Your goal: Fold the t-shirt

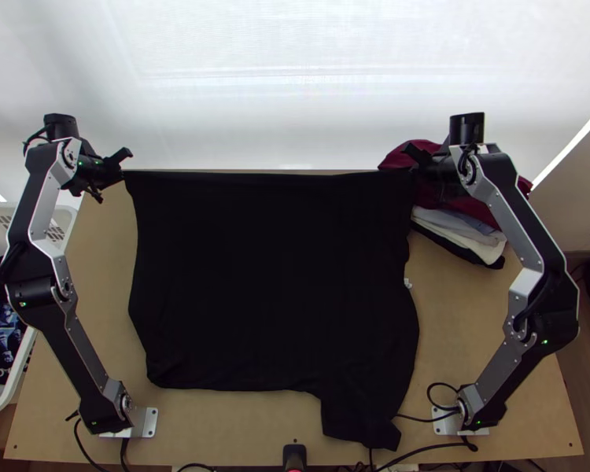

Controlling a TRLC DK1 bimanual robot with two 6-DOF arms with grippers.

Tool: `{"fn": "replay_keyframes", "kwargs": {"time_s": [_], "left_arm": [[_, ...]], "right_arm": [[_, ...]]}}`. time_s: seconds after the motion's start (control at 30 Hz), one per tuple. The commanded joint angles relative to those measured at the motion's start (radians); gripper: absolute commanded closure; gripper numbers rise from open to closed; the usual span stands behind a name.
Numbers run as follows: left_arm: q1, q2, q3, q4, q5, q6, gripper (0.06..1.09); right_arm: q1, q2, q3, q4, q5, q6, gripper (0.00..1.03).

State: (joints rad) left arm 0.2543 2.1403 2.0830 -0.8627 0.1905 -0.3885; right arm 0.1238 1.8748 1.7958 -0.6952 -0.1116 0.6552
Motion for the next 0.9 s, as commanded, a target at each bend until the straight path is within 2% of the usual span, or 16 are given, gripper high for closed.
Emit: {"fn": "replay_keyframes", "kwargs": {"time_s": [0.0,0.27,0.5,0.87], "left_arm": [[-0.006,-0.014,0.037,-0.062,0.021,0.040,1.05],[0.014,-0.069,0.026,-0.210,0.078,0.103,1.05],[0.082,-0.131,-0.084,-0.203,0.130,0.169,1.05],[0.079,-0.249,-0.373,-0.170,0.139,0.272,1.05]], "right_arm": [[0.017,-0.009,0.031,-0.055,0.023,0.018,1.00],[0.063,-0.095,-0.069,-0.119,0.023,0.020,1.00],[0.069,-0.187,-0.165,-0.141,0.023,0.020,1.00],[0.085,-0.284,-0.306,-0.225,0.023,0.020,1.00]]}}
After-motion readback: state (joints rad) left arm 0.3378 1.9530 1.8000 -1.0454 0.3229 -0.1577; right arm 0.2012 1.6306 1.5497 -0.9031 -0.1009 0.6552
